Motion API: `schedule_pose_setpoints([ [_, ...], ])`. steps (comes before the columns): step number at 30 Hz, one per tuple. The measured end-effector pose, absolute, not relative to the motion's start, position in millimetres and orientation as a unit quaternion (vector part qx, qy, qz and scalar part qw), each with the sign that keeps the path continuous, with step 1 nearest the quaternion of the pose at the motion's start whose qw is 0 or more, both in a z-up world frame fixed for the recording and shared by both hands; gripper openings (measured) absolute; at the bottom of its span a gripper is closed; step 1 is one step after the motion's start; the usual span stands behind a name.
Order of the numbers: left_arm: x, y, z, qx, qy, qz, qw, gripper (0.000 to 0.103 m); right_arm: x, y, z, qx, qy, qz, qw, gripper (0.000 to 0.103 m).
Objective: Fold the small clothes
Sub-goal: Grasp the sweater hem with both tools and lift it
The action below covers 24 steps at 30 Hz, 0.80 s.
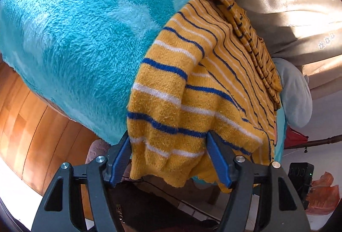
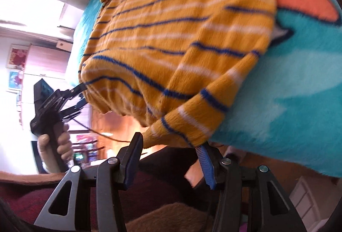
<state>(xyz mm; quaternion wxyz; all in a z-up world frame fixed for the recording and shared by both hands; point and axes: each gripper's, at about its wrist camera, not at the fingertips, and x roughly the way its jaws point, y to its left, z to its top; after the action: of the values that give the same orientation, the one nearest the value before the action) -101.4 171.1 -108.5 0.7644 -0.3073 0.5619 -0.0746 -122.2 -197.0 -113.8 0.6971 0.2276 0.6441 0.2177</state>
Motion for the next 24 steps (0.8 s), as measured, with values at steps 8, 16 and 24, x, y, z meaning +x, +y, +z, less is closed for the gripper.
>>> schedule_pose_setpoints([
  [8, -97, 164, -113, -0.321, 0.585, -0.088, 0.74, 0.029, -113, -180, -129, 0.26, 0.64, 0.195, 0.696, 0.015],
  [16, -118, 158, -83, -0.308, 0.597, -0.091, 0.735, 0.013, -127, -200, -107, 0.23, 0.654, 0.223, 0.685, 0.009],
  [24, -139, 136, -68, -0.305, 0.605, -0.087, 0.731, 0.013, -151, -239, -103, 0.231, 0.672, 0.205, 0.673, 0.008],
])
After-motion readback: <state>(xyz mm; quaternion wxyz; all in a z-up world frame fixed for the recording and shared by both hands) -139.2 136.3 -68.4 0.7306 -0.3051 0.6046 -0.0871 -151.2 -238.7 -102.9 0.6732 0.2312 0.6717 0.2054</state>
